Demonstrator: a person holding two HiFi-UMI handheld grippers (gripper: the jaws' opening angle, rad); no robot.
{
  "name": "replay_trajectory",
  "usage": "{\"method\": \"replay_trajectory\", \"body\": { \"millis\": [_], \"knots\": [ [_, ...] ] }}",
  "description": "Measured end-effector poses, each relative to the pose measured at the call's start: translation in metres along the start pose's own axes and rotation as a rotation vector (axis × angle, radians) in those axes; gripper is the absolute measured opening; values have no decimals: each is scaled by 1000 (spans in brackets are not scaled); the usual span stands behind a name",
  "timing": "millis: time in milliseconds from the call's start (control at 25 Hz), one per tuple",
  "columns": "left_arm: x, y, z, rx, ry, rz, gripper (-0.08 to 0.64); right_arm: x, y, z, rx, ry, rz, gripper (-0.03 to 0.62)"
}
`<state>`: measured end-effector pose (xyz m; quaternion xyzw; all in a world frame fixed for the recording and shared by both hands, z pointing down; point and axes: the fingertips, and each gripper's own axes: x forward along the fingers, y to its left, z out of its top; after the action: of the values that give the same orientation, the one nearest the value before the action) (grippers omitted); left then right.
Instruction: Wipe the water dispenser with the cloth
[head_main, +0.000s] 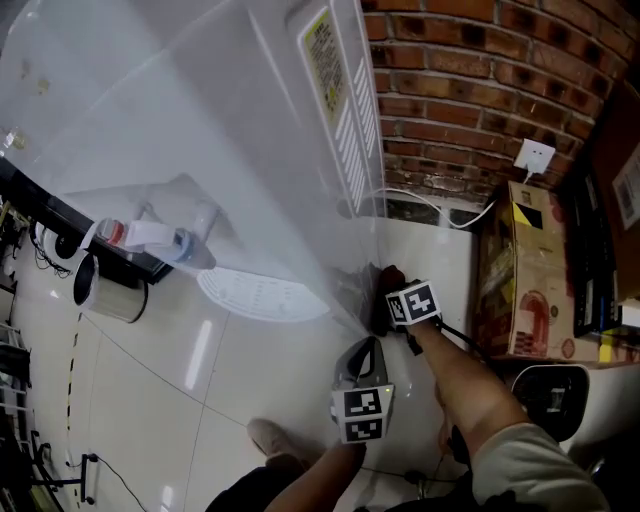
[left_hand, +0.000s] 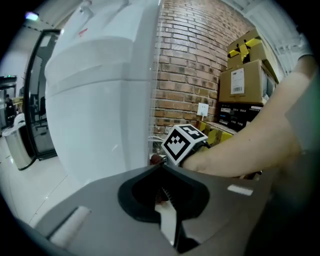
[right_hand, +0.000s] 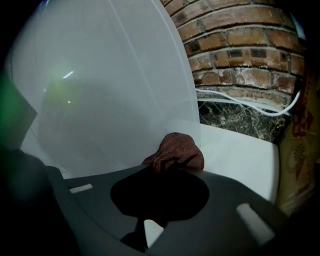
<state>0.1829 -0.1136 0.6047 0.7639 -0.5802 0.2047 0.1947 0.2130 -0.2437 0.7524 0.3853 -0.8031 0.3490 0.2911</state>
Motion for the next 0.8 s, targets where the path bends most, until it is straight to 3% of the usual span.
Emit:
{"method": "replay_trajectory", "body": {
  "millis": [240,440,800],
  "knots": [
    [-28,-14,69,50,-116,9,0,-64,12,59,-57,-123,13,57],
    [-80,-22,135,117,-200,43,0,-151,29,127,-103,-291,18,58],
    [-174,-12,270,114,-418,107,0,-356,91,276,-212,-761,70,58]
  ]
}}
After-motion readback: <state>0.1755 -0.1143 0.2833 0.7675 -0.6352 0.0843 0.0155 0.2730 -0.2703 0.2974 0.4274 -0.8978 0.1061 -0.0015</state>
